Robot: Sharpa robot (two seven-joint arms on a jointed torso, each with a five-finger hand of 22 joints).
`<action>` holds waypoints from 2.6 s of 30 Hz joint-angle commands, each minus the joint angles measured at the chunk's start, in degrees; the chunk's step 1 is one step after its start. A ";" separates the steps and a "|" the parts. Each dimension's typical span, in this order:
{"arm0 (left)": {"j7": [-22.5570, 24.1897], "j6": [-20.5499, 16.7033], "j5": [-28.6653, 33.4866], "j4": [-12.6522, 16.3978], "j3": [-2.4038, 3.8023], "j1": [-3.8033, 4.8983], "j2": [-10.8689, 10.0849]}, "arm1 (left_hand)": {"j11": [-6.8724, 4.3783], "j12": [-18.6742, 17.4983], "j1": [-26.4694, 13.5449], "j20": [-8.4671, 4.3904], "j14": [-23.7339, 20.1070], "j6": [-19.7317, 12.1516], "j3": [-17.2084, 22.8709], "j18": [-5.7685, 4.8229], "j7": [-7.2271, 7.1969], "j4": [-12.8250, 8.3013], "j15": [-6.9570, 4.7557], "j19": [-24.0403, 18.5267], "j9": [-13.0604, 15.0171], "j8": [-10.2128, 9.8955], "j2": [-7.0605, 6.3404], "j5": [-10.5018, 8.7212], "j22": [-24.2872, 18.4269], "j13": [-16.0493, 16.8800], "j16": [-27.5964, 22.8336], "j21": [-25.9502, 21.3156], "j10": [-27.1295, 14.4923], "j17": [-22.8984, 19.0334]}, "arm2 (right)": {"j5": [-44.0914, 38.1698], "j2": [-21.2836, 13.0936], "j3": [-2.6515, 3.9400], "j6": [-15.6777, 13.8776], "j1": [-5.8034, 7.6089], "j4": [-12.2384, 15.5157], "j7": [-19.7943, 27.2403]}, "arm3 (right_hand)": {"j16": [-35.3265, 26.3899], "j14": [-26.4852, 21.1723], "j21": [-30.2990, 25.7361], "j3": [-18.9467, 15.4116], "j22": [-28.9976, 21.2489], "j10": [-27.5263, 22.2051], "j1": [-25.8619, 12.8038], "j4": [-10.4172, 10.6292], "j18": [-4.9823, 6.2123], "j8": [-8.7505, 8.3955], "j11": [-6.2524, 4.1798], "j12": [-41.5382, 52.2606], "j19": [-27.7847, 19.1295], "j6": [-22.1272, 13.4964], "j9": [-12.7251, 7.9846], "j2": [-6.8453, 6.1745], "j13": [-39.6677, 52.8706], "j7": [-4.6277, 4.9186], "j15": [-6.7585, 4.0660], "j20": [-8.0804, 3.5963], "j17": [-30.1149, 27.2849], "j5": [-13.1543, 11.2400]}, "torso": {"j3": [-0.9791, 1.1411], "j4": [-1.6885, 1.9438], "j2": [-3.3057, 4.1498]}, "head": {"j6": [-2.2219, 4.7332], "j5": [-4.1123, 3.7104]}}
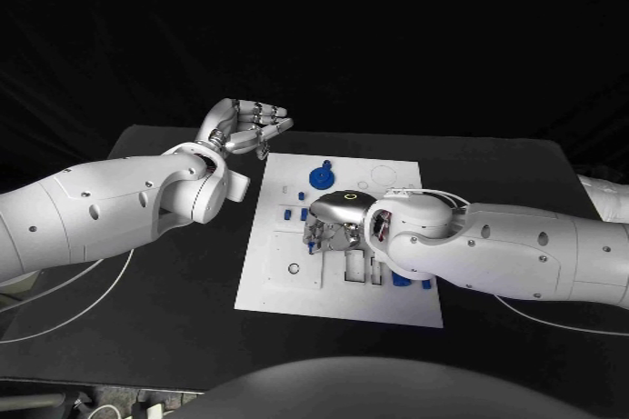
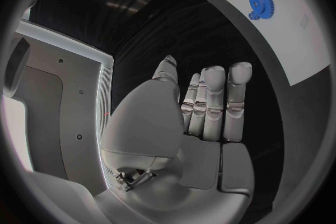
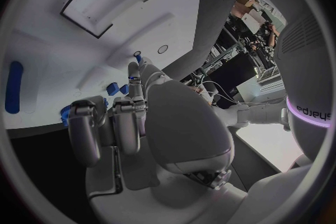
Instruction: Assemble the parts on the task board
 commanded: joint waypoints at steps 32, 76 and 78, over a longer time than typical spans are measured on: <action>0.56 0.65 0.20 0.35 0.06 0.01 -0.24 | -0.02 -0.27 0.00 -0.13 0.13 0.07 -0.17 0.39 0.00 -0.08 -0.20 -0.08 -0.01 -0.31 0.56 0.37 -0.10 0.03 -0.31 -0.29 0.01 0.01 | -2.06 0.57 -0.03 2.69 -0.21 -0.48 -0.24 | 0.23 5.97 0.26 0.59 15.07 -2.39 -1.10 0.12 -0.82 -1.27 1.04 -0.29 6.00 -1.80 -0.48 -1.81 -0.07 0.74 0.91 1.03 15.09 -0.04 | -0.02 0.01 -0.01 | 0.00 -0.21; 0.57 0.68 0.20 -0.23 0.05 0.00 -0.03 | -0.02 -0.27 0.06 -0.13 0.12 0.05 -0.18 0.39 0.00 -0.08 -0.20 -0.07 -0.01 -0.31 0.66 0.38 -0.15 0.03 -0.41 -0.42 0.00 -0.06 | 5.00 -15.10 -0.09 -3.90 7.04 5.04 -3.47 | 0.23 5.97 0.26 -5.24 15.07 -15.26 -8.50 2.65 -0.82 -1.53 3.84 -0.11 6.00 -14.72 -1.49 -3.50 0.11 3.81 3.15 3.36 15.09 -0.96 | 0.05 -0.10 -0.05 | 0.00 -3.08; 0.59 0.71 0.20 -0.28 0.05 0.00 0.04 | -0.02 -0.27 0.06 -0.13 0.12 0.05 -0.18 0.39 0.00 -0.08 -0.20 -0.07 -0.01 -0.31 0.66 0.38 -0.15 0.03 -0.41 -0.42 0.00 -0.06 | 4.59 -15.48 -0.11 -2.86 6.98 5.02 -4.33 | 0.23 5.97 0.26 -5.32 15.07 -15.29 -8.54 2.67 -0.82 -1.47 3.85 -0.08 6.00 -14.69 -1.46 -3.52 0.12 3.83 3.17 3.38 15.09 -0.96 | 0.05 -0.04 -0.07 | 0.00 -3.12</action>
